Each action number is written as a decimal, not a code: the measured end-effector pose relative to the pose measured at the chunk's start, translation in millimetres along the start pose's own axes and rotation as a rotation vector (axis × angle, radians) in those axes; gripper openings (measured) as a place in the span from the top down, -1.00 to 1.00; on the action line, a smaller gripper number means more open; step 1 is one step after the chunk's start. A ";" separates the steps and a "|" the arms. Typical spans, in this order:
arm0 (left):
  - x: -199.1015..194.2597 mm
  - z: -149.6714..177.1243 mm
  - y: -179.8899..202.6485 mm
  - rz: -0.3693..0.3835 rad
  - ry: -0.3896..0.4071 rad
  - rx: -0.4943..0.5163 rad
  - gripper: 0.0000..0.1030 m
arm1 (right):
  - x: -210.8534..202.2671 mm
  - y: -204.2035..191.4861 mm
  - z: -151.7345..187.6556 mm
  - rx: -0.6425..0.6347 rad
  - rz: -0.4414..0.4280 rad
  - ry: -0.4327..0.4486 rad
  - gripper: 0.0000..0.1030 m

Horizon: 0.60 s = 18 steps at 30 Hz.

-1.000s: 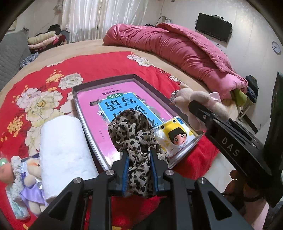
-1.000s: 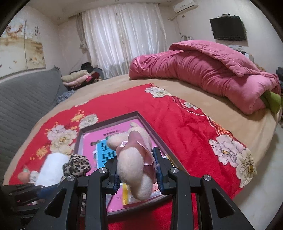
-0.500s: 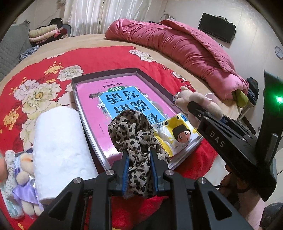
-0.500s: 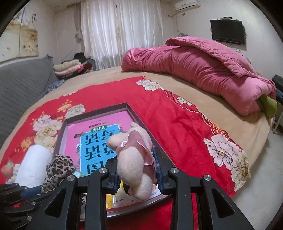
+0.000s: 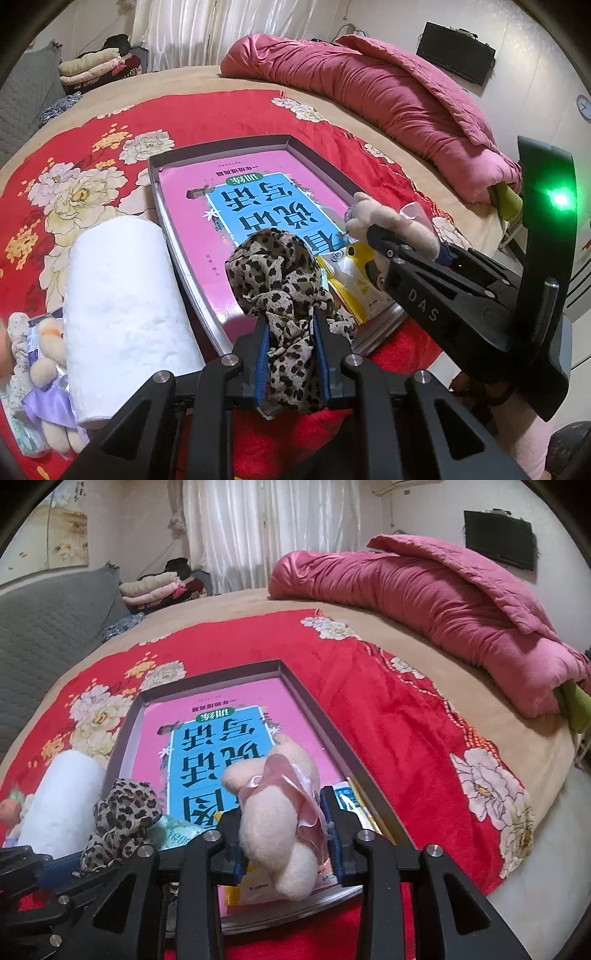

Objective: Organize soft objects

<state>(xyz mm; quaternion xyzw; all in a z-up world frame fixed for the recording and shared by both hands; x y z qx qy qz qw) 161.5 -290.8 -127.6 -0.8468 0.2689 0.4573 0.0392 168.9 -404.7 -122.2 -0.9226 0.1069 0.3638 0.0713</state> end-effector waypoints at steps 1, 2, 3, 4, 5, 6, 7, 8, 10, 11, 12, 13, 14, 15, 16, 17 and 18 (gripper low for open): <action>0.1 0.0 -0.1 -0.001 0.000 0.000 0.58 | -0.3 -0.6 0.0 0.001 -0.006 0.001 0.30; 0.1 0.1 -0.1 -0.001 -0.001 0.000 0.58 | -0.5 -1.0 0.0 0.002 -0.010 0.003 0.30; 0.3 0.1 -0.1 -0.002 -0.002 -0.001 0.58 | -0.5 -1.2 0.2 0.004 -0.015 0.003 0.29; 0.3 0.0 -0.1 -0.002 -0.001 -0.001 0.58 | -0.5 -1.3 0.4 0.004 -0.016 0.003 0.29; 0.5 0.0 -0.2 -0.002 -0.002 -0.001 0.58 | -0.5 -1.8 0.7 0.005 -0.020 0.002 0.28; 0.4 0.1 -0.2 -0.002 -0.003 0.000 0.58 | -0.5 -2.3 0.8 0.004 -0.024 0.002 0.27; 0.5 -0.2 -0.2 -0.003 -0.003 0.000 0.58 | -1.2 -2.8 0.9 0.002 -0.029 0.004 0.19; 0.5 -0.1 -0.6 -0.005 -0.002 0.000 0.58 | -1.9 -4.0 0.6 -0.002 -0.037 0.008 0.04; 0.5 0.4 -1.0 -0.005 -0.002 0.000 0.58 | -4.0 -7.6 -0.5 -0.016 -0.048 0.017 -0.09; 0.8 0.3 -0.9 -0.005 -0.003 0.001 0.58 | -4.5 -9.9 -0.9 -0.022 -0.053 0.019 -0.12; 0.9 0.2 -1.3 -0.005 -0.003 0.001 0.57 | -4.8 -12.1 -1.0 -0.030 -0.057 0.020 -0.13; 1.3 0.0 -1.0 -0.005 -0.004 0.001 0.57 | -4.8 -14.1 -0.9 -0.039 -0.057 0.019 -0.17; 1.3 0.1 -1.1 -0.004 -0.004 0.001 0.57 | -4.8 -15.6 -1.3 -0.044 -0.056 0.019 -0.19; 1.2 0.2 -1.3 -0.004 -0.004 0.000 0.57 | -5.6 -16.6 -1.9 -0.049 -0.057 0.024 -0.19; 1.1 0.4 -0.6 -0.004 -0.004 0.000 0.57 | -6.7 -17.2 -2.4 -0.051 -0.059 0.028 -0.20; 1.1 0.4 -0.5 -0.002 -0.005 0.000 0.57 | -8.0 -17.7 -3.0 -0.051 -0.060 0.035 -0.20; 1.2 0.3 -0.4 0.000 -0.006 -0.001 0.57 | -9.9 -17.1 -3.7 -0.049 -0.058 0.043 -0.20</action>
Point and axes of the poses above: each gripper's, at about its wrist camera, not at the fingertips, and x roughly the way its jaws point, y to its right, z to its underside, the point moved 10 cm from there along x, roughly the way its jaws point, and after that the axes turned 2 degrees about -z, right-handed, at the moved point
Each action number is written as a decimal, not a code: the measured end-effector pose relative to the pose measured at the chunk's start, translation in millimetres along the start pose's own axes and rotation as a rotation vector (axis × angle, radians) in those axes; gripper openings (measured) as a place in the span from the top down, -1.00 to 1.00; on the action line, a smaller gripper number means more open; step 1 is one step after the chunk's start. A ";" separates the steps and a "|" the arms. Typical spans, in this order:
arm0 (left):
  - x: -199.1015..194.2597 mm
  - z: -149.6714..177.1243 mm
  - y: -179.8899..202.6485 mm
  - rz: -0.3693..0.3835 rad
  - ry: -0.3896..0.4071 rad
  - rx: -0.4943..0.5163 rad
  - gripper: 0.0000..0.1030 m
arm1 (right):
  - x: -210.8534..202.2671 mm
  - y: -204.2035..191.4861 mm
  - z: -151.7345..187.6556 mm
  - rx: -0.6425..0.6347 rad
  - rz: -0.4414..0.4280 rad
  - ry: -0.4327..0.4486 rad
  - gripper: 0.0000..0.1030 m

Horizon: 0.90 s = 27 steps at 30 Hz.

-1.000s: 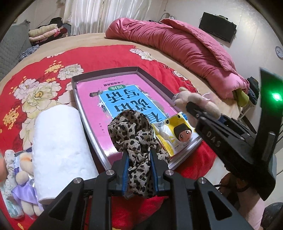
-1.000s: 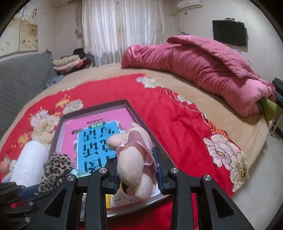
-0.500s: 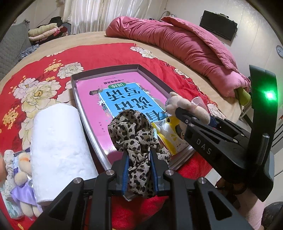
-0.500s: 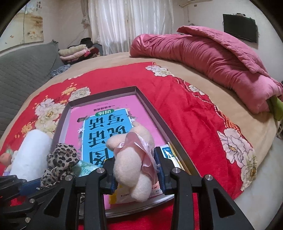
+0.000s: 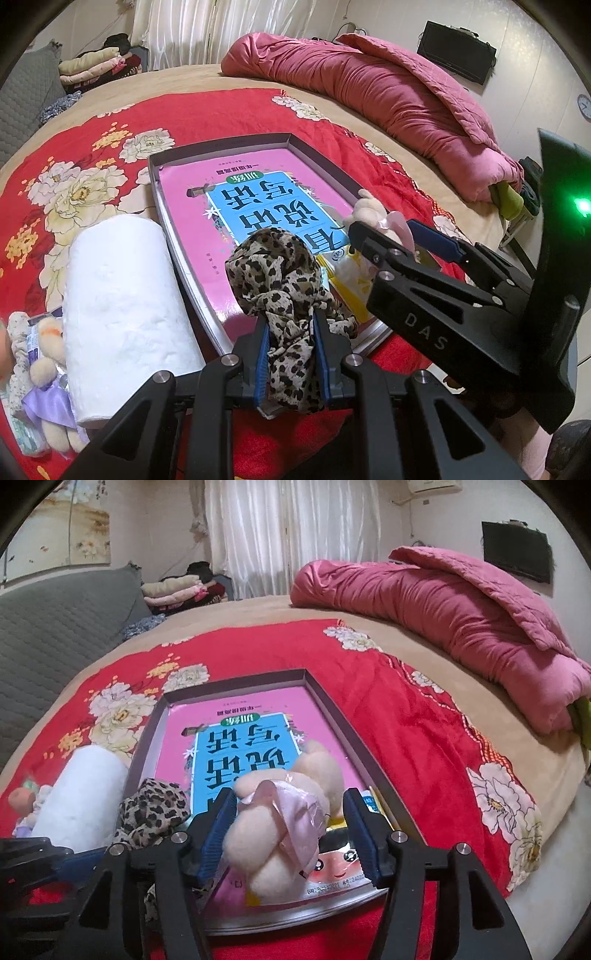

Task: Organize soft objects
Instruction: 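Lower the pink bunny into the tray and open the right tool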

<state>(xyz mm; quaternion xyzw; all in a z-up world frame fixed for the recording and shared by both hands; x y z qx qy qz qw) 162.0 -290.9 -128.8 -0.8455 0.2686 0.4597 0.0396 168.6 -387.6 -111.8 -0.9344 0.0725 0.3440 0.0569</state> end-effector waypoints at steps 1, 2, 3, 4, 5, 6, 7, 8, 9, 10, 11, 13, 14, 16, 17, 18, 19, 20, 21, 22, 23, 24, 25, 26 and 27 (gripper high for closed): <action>0.2 0.0 0.1 0.002 -0.001 -0.002 0.57 | -2.0 1.2 -1.1 0.004 0.000 0.010 -0.21; 0.5 0.0 0.4 0.006 -0.002 -0.004 0.57 | -4.0 2.4 -2.1 0.010 0.000 0.019 -0.24; 1.0 -0.4 0.7 0.010 -0.004 -0.005 0.57 | -5.9 4.1 -3.4 0.016 0.001 0.027 -0.27; 1.2 -0.7 1.1 0.013 -0.005 -0.008 0.57 | -8.1 6.1 -4.3 0.027 0.000 0.036 -0.31; 1.6 -0.7 1.4 0.016 -0.006 -0.010 0.57 | -9.6 8.2 -5.1 0.035 0.001 0.043 -0.32; 2.1 -0.7 2.4 0.021 -0.009 -0.011 0.57 | -11.1 10.3 -5.8 0.044 0.002 0.050 -0.33; 2.6 -0.7 3.5 0.027 -0.012 -0.012 0.57 | -12.0 11.7 -6.1 0.053 -0.001 0.055 -0.34; 3.4 -0.2 4.9 0.034 -0.016 -0.012 0.57 | -13.2 13.6 -6.4 0.060 -0.001 0.060 -0.34; 4.2 0.4 6.4 0.039 -0.021 -0.010 0.57 | -14.5 15.2 -6.9 0.067 0.001 0.065 -0.34; 5.1 1.0 7.7 0.039 -0.023 -0.007 0.57 | -15.9 16.6 -7.7 0.072 0.004 0.071 -0.35; 5.7 1.4 8.6 0.037 -0.025 -0.005 0.57 | -17.4 18.6 -8.6 0.078 0.009 0.077 -0.36; 7.9 2.3 10.7 0.039 -0.033 0.001 0.57 | -19.4 23.9 -10.0 0.095 0.023 0.087 -0.38; 8.4 2.3 11.3 0.038 -0.034 0.003 0.56 | -19.8 26.8 -9.8 0.105 0.031 0.088 -0.42; 8.9 2.6 11.6 0.033 -0.037 0.002 0.55 | -18.1 34.7 -7.4 0.133 0.051 0.076 -0.44; 9.1 2.6 11.6 0.032 -0.037 0.001 0.54 | -17.1 38.1 -6.3 0.147 0.056 0.070 -0.44; 9.2 2.7 11.0 0.030 -0.037 -0.001 0.52 | -16.0 42.6 -4.7 0.167 0.061 0.063 -0.44; 9.4 2.5 10.6 0.029 -0.037 -0.001 0.52 | -14.9 45.7 -3.6 0.180 0.062 0.058 -0.44; 9.3 2.8 10.5 0.028 -0.037 -0.002 0.52 | -13.7 49.8 -1.9 0.197 0.067 0.050 -0.44; 9.3 3.0 10.3 0.028 -0.037 -0.002 0.51 | -12.6 53.7 0.0 0.213 0.072 0.043 -0.44; 9.3 2.9 10.4 0.030 -0.037 -0.001 0.51 | -11.5 56.4 1.7 0.227 0.072 0.037 -0.44; 9.5 3.1 10.2 0.028 -0.037 0.001 0.51 | -9.6 58.0 3.5 0.240 0.066 0.029 -0.44; 9.7 3.3 9.8 0.027 -0.038 0.002 0.51 | -7.6 59.7 5.3 0.250 0.061 0.021 -0.44; 9.8 3.5 9.8 0.026 -0.038 0.002 0.51 | -5.1 60.2 7.3 0.256 0.054 0.010 -0.44; 9.8 3.5 9.6 0.025 -0.037 0.002 0.51 | -3.5 59.6 8.9 0.257 0.045 0.003 -0.44; 9.8 3.4 9.8 0.024 -0.037 0.002 0.50 | -1.0 57.0 9.8 0.251 0.031 -0.006 -0.44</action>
Point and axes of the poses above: each gripper's, at about its wrist camera, not at the fingertips, and x roughly the way its jaws point, y to its right, z to its underside, the point moved 10 cm from there along x, roughly the way its jaws point, and after that the axes turned 2 degrees about -z, right-handed, at the moved point
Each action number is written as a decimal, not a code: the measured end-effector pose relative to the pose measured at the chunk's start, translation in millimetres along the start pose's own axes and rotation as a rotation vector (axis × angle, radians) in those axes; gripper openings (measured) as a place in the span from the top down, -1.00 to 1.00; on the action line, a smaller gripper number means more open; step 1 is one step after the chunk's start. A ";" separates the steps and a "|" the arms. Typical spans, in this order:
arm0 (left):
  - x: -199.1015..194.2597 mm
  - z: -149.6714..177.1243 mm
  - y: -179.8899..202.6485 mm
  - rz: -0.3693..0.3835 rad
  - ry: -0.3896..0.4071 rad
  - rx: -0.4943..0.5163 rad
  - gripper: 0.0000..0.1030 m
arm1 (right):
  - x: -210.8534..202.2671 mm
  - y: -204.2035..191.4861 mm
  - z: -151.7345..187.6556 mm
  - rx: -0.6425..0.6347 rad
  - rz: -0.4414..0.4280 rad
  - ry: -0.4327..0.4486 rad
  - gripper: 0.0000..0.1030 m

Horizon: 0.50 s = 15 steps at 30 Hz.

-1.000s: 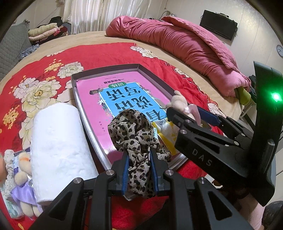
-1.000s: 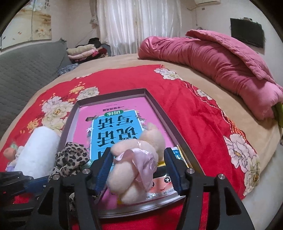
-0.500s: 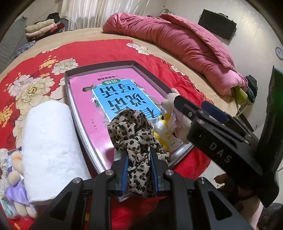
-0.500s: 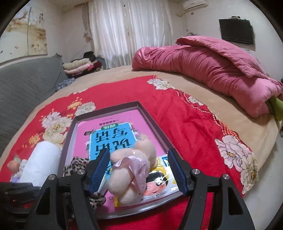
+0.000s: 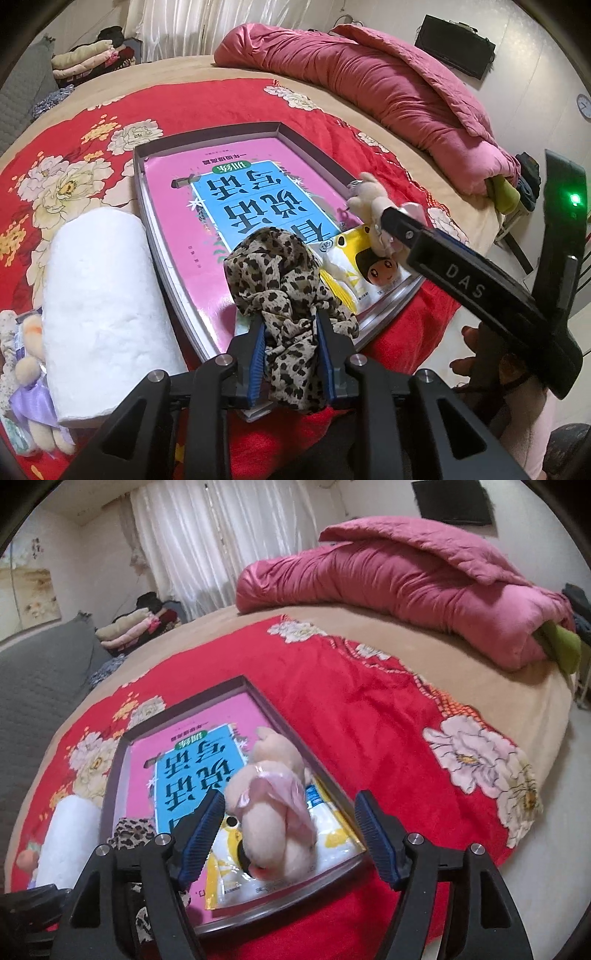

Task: Organize soft objects
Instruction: 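Lower the pink bunny into the tray and open the right tool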

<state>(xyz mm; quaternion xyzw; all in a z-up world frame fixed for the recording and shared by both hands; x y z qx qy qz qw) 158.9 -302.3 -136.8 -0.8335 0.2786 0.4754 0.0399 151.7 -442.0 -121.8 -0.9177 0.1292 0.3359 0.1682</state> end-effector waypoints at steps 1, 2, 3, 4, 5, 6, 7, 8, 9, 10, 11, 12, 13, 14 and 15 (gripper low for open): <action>0.1 -0.1 0.2 0.000 0.001 0.000 0.50 | 4.4 -4.8 2.5 -0.015 -0.019 -0.022 -0.44; 0.3 -0.2 0.5 0.000 0.000 -0.001 0.50 | 7.4 -8.8 4.7 -0.031 -0.027 -0.036 -0.44; 0.2 -0.2 0.4 -0.001 0.000 0.000 0.49 | 9.5 -12.6 6.4 -0.049 -0.028 -0.049 -0.44; 0.1 -0.1 0.4 -0.002 0.000 0.002 0.49 | 9.7 -16.6 7.0 -0.066 -0.028 -0.051 -0.44; 0.3 0.1 1.0 -0.003 -0.001 0.004 0.48 | 8.6 -19.4 7.0 -0.078 -0.031 -0.046 -0.44; 0.5 0.2 1.2 -0.004 -0.002 0.006 0.48 | 7.6 -21.9 6.7 -0.089 -0.034 -0.041 -0.44; 0.4 0.1 1.3 -0.004 -0.001 0.005 0.48 | 6.2 -23.8 6.0 -0.098 -0.036 -0.034 -0.44; 0.5 0.1 1.3 -0.003 -0.002 0.004 0.48 | 4.8 -25.1 5.4 -0.103 -0.037 -0.028 -0.44; 0.5 0.2 1.5 -0.003 -0.003 0.003 0.48 | 3.3 -25.7 5.1 -0.107 -0.035 -0.021 -0.44; 0.2 0.4 1.8 -0.004 -0.002 0.003 0.47 | 2.2 -25.6 4.7 -0.107 -0.033 -0.016 -0.44; 0.2 0.7 2.1 -0.003 -0.003 0.004 0.47 | 1.2 -24.4 3.8 -0.103 -0.032 -0.011 -0.44; 0.2 0.7 2.1 -0.004 -0.003 0.004 0.47 | 1.4 -23.8 3.4 -0.100 -0.032 -0.011 -0.44; 0.3 0.6 2.0 -0.004 -0.002 0.003 0.47 | 1.8 -22.6 3.5 -0.095 -0.030 -0.013 -0.44; 0.5 0.5 2.1 -0.004 -0.003 0.002 0.44 | 1.9 -21.1 3.5 -0.088 -0.028 -0.013 -0.44; 1.2 0.2 2.6 -0.007 -0.007 0.001 0.40 | 1.6 -19.8 3.0 -0.084 -0.030 -0.013 -0.44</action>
Point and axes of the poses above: each gripper's, at about its wrist camera, not at the fingertips, and x roughly the way its jaws point, y to its right, z to its underside, the point moved 10 cm from there along x, roughly the way its jaws point, and after that the axes turned 2 degrees about -z, right-handed, at the moved point
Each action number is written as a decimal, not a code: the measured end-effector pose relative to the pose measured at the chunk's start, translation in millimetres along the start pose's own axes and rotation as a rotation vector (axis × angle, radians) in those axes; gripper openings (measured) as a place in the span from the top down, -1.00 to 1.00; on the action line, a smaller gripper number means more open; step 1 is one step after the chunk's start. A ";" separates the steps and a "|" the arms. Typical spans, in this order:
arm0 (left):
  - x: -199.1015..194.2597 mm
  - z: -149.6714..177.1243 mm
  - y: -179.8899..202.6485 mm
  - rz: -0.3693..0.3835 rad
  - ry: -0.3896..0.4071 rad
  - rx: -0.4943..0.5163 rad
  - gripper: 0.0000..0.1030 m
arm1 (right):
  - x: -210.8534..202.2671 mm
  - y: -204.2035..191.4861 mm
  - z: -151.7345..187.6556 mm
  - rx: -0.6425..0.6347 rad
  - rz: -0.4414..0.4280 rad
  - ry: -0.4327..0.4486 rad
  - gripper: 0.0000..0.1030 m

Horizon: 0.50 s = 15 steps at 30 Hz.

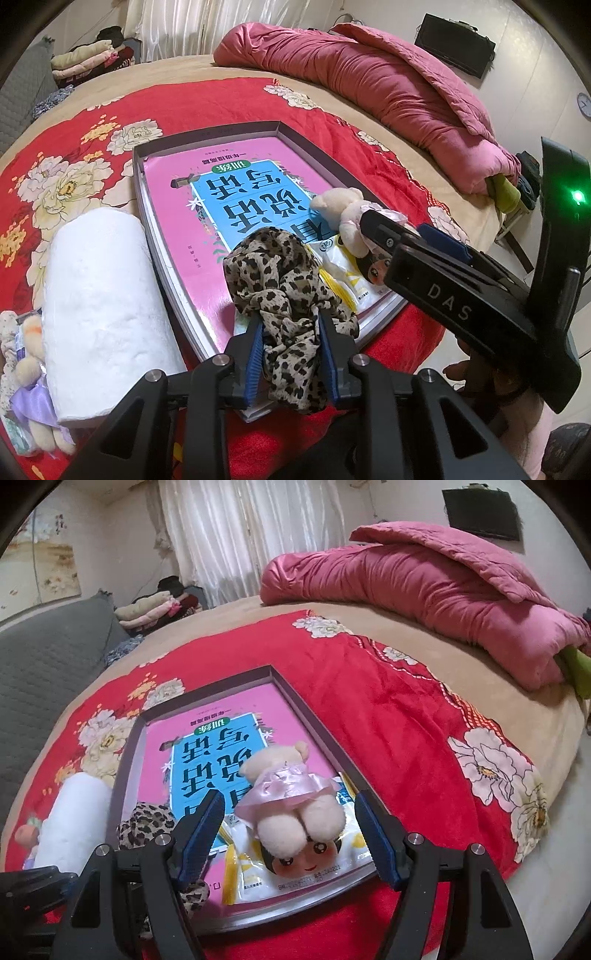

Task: Organize soft objects
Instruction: 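Lower the pink bunny into the tray and open the right tool, then lower the leopard scarf into the tray and open the left tool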

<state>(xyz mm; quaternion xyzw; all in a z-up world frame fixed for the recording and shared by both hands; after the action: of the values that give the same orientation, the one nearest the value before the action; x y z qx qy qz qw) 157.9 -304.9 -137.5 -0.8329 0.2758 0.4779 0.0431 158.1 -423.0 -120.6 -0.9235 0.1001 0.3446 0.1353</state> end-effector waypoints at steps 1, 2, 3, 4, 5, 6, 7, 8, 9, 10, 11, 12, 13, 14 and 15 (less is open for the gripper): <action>0.7 -0.9 0.6 -0.004 -0.004 -0.002 0.36 | 0.0 1.0 -0.1 0.004 0.001 0.001 -0.44; 1.0 -2.6 1.9 -0.008 -0.005 -0.001 0.26 | -0.3 1.6 -0.5 0.007 0.002 0.003 -0.44; 1.0 -5.4 3.2 -0.011 0.001 0.003 0.15 | -0.8 2.3 -0.6 0.011 0.001 0.005 -0.44; 0.9 -7.1 4.2 -0.013 0.005 0.006 0.11 | -1.5 2.9 -0.8 0.015 0.000 0.008 -0.44; 1.2 -9.1 4.6 -0.013 0.006 0.007 0.09 | -2.3 3.7 -1.0 0.018 0.000 0.010 -0.44; 1.1 -10.9 4.7 -0.012 0.007 0.005 0.08 | -2.9 4.7 -1.4 0.023 0.000 0.014 -0.44; 0.8 -12.6 3.9 -0.012 0.010 0.001 0.08 | -3.5 5.7 -1.7 0.028 0.000 0.016 -0.44; -0.2 -14.3 2.4 -0.015 0.016 -0.006 0.05 | -3.9 6.9 -1.8 0.032 -0.001 0.018 -0.44; -1.0 -16.1 1.1 -0.016 0.021 -0.010 0.02 | -4.1 7.6 -1.9 0.036 -0.002 0.019 -0.44; -2.1 -17.6 -0.4 -0.018 0.026 -0.013 0.00 | -4.1 8.1 -1.8 0.039 -0.001 0.018 -0.44; -4.3 -19.0 -2.7 -0.023 0.036 -0.018 -0.01 | -4.0 8.4 -1.8 0.040 -0.001 0.018 -0.44; -6.2 -20.8 -5.2 -0.027 0.046 -0.021 -0.02 | -4.0 8.3 -1.8 0.039 -0.001 0.018 -0.44; -8.2 -22.4 -7.3 -0.032 0.056 -0.025 -0.03 | -4.0 8.2 -1.7 0.038 -0.001 0.018 -0.44; -10.7 -24.4 -10.3 -0.039 0.068 -0.031 -0.05 | -4.0 8.5 -1.7 0.038 0.000 0.018 -0.44; -12.4 -26.0 -12.4 -0.039 0.075 -0.036 -0.08 | -4.1 8.4 -1.8 0.036 -0.001 0.018 -0.44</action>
<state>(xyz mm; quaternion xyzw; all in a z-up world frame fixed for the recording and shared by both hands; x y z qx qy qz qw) 179.4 -298.0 -115.6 -0.8559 0.2525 0.4505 0.0270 153.8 -431.1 -118.1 -0.9240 0.1071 0.3344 0.1512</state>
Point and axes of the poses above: each gripper's, at about its wrist camera, not at the fingertips, and x roughly the way its jaws point, y to its right, z to its underside, the point moved 10 cm from there along x, roughly the way its jaws point, and after that the axes turned 2 degrees about -z, right-handed, at the moved point
